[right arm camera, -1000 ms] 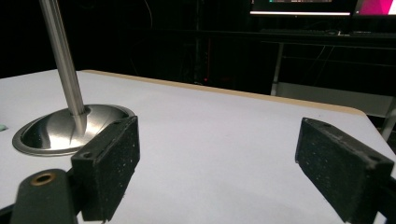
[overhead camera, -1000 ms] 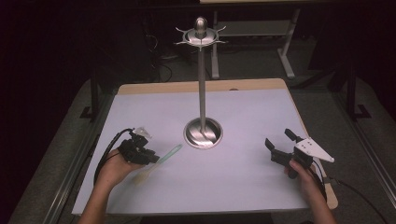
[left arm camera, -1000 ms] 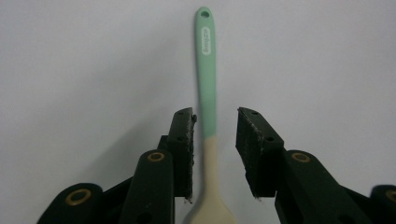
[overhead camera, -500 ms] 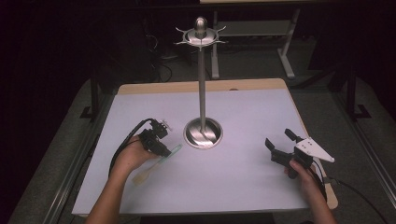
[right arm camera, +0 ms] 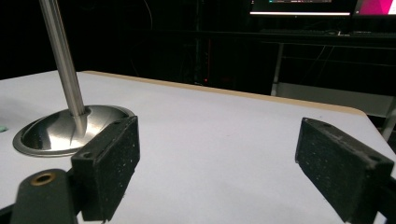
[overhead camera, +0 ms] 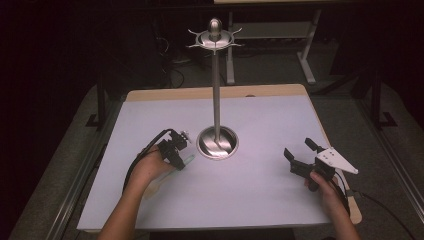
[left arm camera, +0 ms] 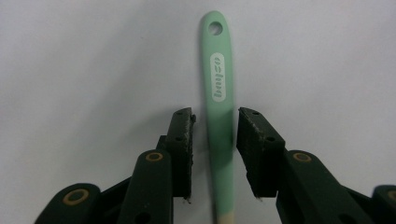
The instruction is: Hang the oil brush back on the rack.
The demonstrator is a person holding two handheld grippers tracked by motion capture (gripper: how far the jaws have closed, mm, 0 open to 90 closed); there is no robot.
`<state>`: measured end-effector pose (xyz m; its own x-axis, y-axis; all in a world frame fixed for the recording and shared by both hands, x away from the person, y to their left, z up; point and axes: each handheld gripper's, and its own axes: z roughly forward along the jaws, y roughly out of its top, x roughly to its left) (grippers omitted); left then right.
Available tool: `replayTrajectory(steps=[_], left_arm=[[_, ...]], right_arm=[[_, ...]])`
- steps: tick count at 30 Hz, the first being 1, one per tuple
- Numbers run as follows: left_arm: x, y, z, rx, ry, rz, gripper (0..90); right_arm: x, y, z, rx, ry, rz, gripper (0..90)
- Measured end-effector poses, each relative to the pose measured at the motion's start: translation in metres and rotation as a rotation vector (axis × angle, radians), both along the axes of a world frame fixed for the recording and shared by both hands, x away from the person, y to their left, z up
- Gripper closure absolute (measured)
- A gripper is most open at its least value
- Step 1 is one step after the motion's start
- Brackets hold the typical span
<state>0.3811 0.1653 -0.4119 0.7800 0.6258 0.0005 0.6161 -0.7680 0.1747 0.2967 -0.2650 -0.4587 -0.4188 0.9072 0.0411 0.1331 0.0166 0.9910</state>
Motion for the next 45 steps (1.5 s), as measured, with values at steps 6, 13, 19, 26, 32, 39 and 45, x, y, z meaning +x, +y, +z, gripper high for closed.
replayTrajectory(steps=[6,13,19,26,32,39,45], left_arm=[[0.001,-0.001,-0.001,0.007,0.008,0.007,68.1],[0.003,-0.009,-0.001,0.062,0.021,0.001,70.0],[0.006,-0.014,-0.001,0.087,0.052,-0.003,73.0],[0.010,-0.016,-0.001,0.096,0.078,-0.003,74.0],[0.012,-0.015,-0.001,0.094,0.085,0.008,77.0],[0.013,-0.017,-0.001,0.101,0.095,0.018,77.9],[0.013,-0.013,-0.001,0.076,0.093,0.022,78.5]], right_arm=[[0.000,0.000,0.000,-0.001,0.000,0.000,13.3],[0.000,0.000,0.000,-0.008,-0.003,-0.001,13.3],[0.000,0.000,0.000,-0.007,-0.003,0.000,13.3],[0.000,0.001,0.000,-0.009,-0.004,0.000,13.3],[0.000,0.000,0.000,-0.007,-0.002,0.000,13.3],[0.000,0.000,0.000,-0.007,-0.001,0.000,13.3],[0.000,0.000,0.000,-0.007,-0.001,0.000,13.4]])
